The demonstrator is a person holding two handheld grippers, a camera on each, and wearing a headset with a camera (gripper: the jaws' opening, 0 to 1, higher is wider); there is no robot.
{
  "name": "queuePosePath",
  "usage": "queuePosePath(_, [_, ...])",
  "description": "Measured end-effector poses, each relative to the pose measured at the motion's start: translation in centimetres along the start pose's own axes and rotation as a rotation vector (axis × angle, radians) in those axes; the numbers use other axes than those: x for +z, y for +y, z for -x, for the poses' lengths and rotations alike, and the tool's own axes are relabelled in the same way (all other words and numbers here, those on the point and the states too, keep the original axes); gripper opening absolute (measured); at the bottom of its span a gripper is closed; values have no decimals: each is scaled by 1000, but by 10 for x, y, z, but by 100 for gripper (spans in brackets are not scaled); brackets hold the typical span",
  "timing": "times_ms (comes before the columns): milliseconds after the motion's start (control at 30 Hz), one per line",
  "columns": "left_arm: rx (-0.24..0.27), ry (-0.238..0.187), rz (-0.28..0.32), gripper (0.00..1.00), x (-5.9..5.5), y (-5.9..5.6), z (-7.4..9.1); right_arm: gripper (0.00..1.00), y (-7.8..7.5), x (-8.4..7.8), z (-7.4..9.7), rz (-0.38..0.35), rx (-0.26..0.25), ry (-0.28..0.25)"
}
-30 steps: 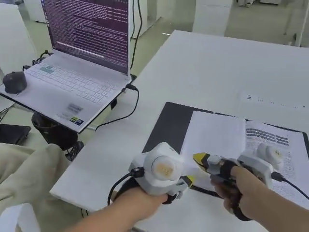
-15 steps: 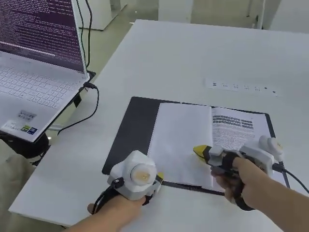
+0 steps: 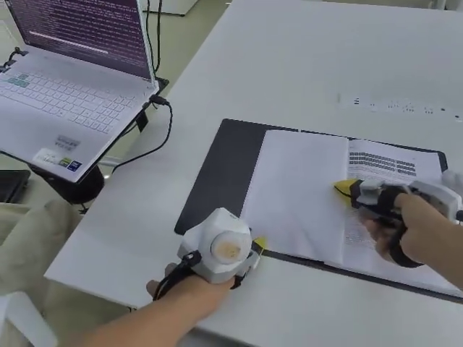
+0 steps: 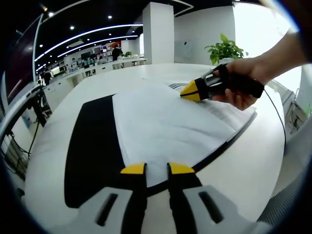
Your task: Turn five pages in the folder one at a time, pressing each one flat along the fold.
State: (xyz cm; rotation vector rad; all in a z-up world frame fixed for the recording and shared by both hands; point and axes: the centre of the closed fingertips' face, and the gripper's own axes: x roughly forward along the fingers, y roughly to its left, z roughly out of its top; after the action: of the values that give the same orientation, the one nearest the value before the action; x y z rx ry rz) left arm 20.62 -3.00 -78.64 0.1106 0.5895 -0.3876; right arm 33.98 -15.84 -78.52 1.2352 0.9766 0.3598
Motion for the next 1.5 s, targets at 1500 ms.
queuePosePath(1500, [21,-19,30,12,-3,5,-3,0,34,113,-79,-159,31,-173])
